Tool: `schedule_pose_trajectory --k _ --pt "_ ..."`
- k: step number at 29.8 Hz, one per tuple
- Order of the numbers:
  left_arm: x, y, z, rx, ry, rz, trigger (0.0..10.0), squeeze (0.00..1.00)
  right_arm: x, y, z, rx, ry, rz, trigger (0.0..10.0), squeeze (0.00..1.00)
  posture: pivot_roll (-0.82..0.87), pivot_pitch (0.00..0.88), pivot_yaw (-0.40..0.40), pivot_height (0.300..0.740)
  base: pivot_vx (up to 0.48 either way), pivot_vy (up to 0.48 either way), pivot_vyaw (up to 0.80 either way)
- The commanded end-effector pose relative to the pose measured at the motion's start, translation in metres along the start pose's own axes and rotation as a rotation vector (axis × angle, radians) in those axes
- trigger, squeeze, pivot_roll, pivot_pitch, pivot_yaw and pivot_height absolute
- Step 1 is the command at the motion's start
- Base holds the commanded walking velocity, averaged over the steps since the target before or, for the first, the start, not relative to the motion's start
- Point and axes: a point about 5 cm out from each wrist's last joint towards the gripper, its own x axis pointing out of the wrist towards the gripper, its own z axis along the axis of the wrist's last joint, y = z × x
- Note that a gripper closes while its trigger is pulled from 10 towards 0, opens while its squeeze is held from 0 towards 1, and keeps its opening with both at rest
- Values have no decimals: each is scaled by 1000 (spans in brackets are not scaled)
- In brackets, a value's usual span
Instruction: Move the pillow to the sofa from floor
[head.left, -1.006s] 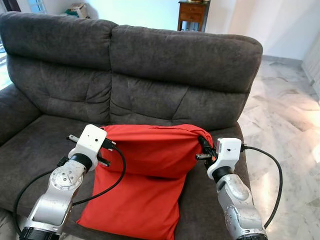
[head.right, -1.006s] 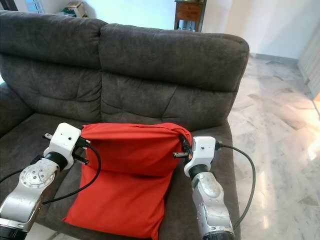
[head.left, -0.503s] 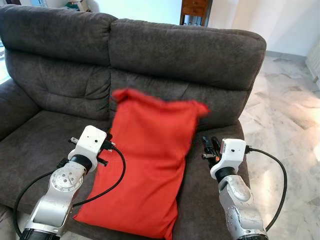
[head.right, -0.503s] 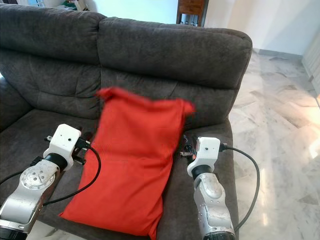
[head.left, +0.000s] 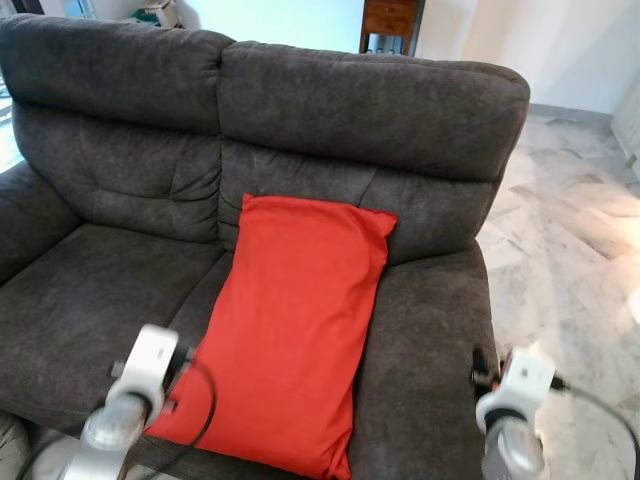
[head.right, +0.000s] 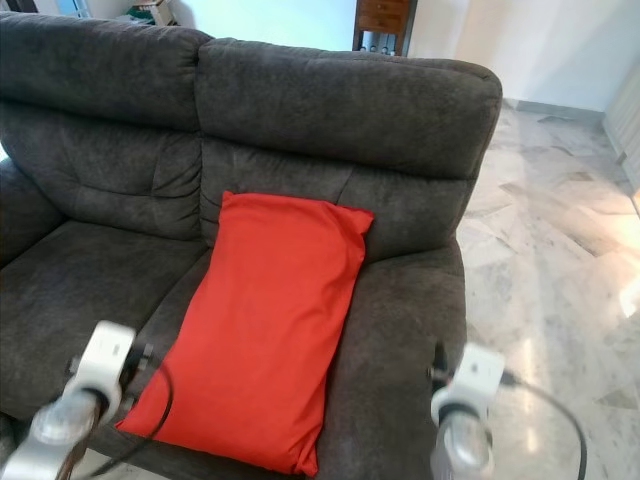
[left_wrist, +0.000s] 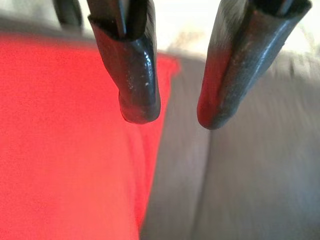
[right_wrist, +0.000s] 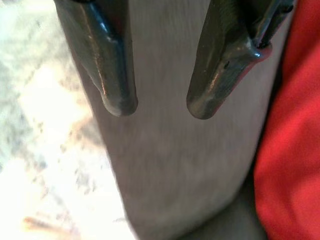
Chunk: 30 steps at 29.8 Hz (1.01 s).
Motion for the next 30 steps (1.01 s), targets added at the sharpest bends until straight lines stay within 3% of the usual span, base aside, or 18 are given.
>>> schedule_pose_trajectory --k 1,3,4,6,11,14,22,30 --pt "0 1 -12 -10 39 9 10000 0 -3 -6 -12 -33 34 -16 10000 0 74 47 30 740 0 0 0" --pt "1 -4 -19 -1 74 -10 10000 0 -6 -10 -20 -38 64 -33 10000 0 68 38 33 740 0 0 0" --pt "1 -16 -34 59 154 -76 10000 0 -10 -16 -34 -72 128 -40 10000 0 53 27 35 740 0 0 0" --pt "-1 -23 -45 91 204 -111 10000 0 -11 -17 -42 -120 165 -24 10000 0 38 21 35 740 0 0 0" --pt "-6 -34 -66 70 305 -134 10000 0 -15 -21 -56 -155 240 -15 10000 0 23 15 33 740 0 0 0" --pt "-15 -39 -86 51 393 -119 10000 0 -24 -33 -74 -154 344 -78 10000 0 29 0 28 740 0 0 0" --pt "-24 -40 -102 15 421 -104 10000 0 -39 -57 -89 -51 390 -237 10000 0 30 0 29 740 0 0 0" --pt "-37 -32 -123 53 480 -124 10000 0 -50 -58 -102 -77 423 -232 10000 0 43 0 32 740 0 0 0"
